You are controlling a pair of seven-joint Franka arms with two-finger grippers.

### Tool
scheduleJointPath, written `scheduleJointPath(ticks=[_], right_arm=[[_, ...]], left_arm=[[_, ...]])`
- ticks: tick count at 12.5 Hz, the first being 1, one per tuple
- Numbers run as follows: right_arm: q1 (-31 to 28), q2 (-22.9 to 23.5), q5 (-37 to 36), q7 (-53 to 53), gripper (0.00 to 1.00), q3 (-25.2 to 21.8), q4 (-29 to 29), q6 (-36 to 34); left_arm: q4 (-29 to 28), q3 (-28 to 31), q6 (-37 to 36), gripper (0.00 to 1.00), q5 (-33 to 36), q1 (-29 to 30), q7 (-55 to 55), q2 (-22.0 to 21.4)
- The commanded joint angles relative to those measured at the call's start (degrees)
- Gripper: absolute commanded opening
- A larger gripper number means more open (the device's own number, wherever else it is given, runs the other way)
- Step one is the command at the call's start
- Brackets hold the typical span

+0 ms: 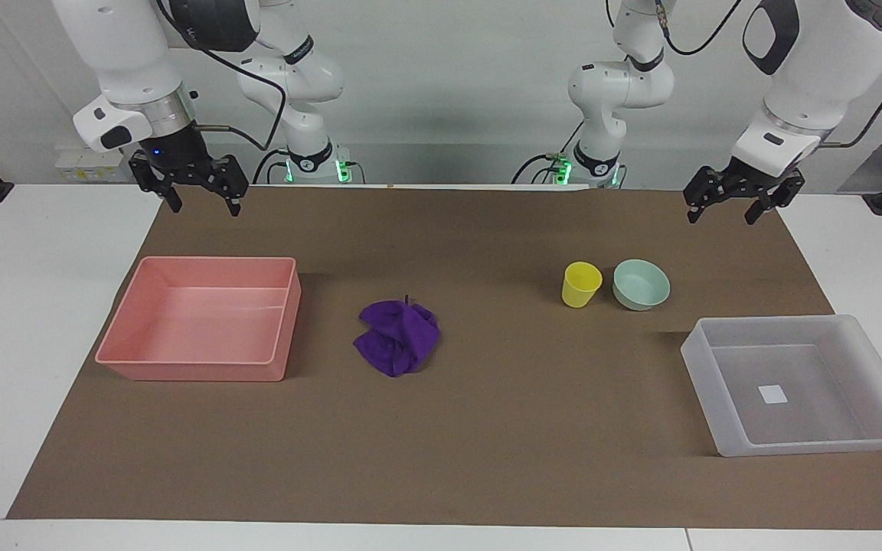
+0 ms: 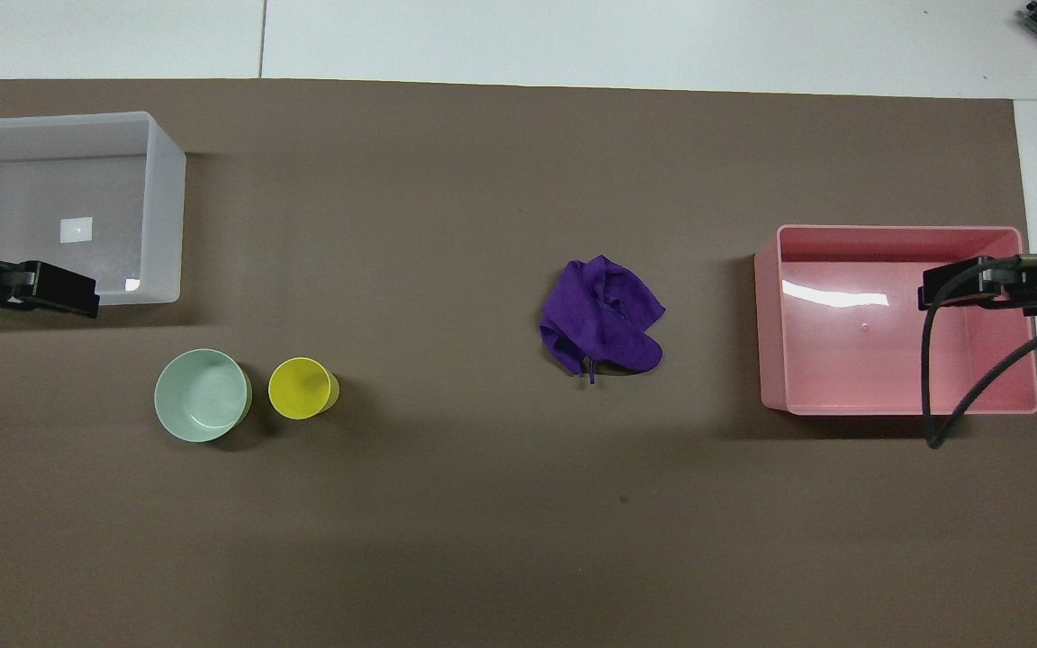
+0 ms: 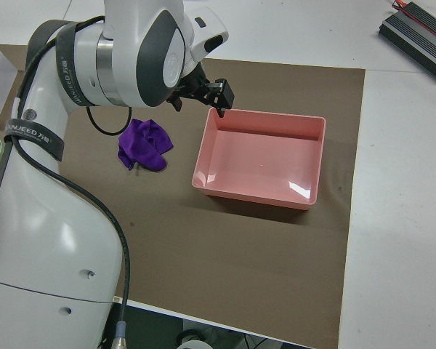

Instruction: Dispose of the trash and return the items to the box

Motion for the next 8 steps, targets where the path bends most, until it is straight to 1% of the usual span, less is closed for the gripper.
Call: scheduleJointPath(ticks=[1, 8], right_arm=[[-0.2, 0.5, 0.3, 0.6, 1.0, 0.2, 0.7, 0.4], [-0.2, 0.1, 0.5, 0.9, 1.0, 0.2, -0.1, 0.5]], left_arm=[[0.8, 0.1, -1.2, 1.0, 0.7, 0.0, 0.5, 0.0], [0.8, 0.1, -1.7, 1.0, 0.7, 0.2, -0.1, 0.0]])
